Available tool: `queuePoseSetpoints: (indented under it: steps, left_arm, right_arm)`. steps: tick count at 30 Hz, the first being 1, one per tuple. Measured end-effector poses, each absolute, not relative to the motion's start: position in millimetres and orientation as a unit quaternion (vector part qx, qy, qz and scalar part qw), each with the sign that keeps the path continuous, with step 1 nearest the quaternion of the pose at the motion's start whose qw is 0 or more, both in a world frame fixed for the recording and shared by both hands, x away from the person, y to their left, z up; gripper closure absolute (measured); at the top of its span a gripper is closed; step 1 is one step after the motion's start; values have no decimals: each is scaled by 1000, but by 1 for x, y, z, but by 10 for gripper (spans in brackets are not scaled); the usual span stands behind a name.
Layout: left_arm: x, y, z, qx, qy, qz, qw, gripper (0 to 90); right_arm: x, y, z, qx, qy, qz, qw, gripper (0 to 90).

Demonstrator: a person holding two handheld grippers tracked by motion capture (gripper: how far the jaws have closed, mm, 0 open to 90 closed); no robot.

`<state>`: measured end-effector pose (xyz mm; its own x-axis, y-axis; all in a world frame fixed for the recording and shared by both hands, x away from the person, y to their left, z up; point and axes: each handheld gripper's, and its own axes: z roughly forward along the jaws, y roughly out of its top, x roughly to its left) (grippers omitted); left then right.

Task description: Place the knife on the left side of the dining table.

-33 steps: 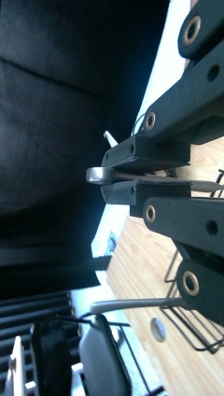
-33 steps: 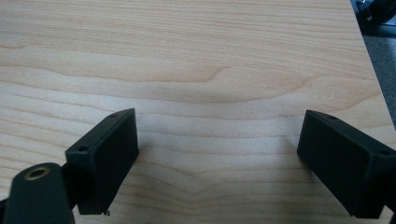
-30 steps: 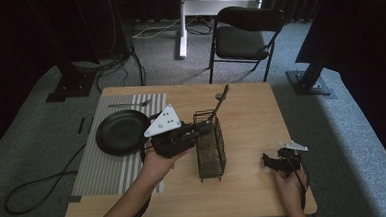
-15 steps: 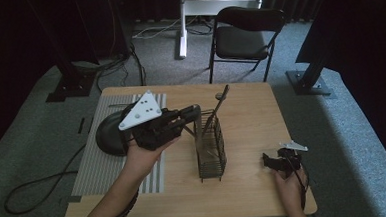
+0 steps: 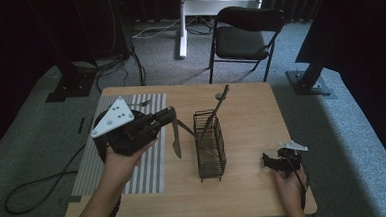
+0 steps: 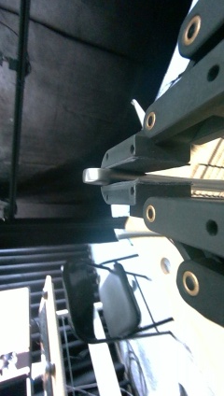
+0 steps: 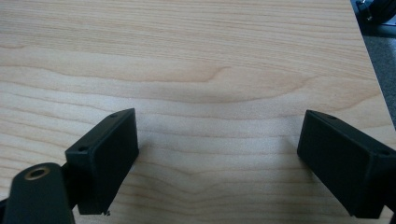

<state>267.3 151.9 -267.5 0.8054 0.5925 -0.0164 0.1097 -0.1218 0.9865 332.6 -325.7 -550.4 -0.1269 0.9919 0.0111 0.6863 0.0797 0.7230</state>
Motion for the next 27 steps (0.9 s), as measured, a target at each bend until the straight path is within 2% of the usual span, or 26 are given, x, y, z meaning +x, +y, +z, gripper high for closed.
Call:
queuePoseSetpoints:
  steps: [11, 27]
  left_arm:
    - [277, 187, -296, 707, 308, 218, 598, 837]
    - [301, 209, -345, 693, 374, 233, 570, 836]
  right_arm:
    - [333, -326, -550, 609, 689, 298, 256, 116]
    - [333, -326, -550, 609, 689, 299, 256, 116]
